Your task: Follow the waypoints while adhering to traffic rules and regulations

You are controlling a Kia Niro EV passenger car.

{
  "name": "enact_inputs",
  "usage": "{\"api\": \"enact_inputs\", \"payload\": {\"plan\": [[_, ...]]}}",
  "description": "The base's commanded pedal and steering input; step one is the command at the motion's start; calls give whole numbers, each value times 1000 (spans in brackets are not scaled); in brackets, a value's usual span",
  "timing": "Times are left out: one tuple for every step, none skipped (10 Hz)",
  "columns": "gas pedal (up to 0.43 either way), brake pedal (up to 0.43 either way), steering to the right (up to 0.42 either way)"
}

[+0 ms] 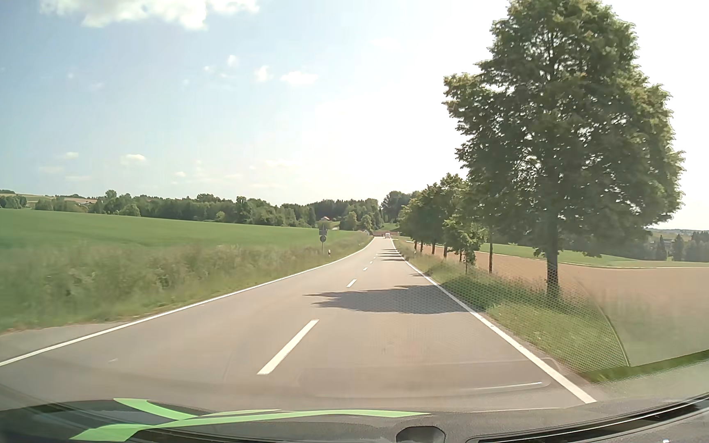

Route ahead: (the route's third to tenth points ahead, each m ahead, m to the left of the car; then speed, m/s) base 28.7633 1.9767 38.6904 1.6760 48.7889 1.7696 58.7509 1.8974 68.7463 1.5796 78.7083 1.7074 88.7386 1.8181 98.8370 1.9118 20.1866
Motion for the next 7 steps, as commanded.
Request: {"api": "enact_inputs", "payload": {"plan": [[138,0,2],[138,0,2],[138,0,3],[138,0,3],[138,0,3],[138,0,3],[138,0,3]]}}
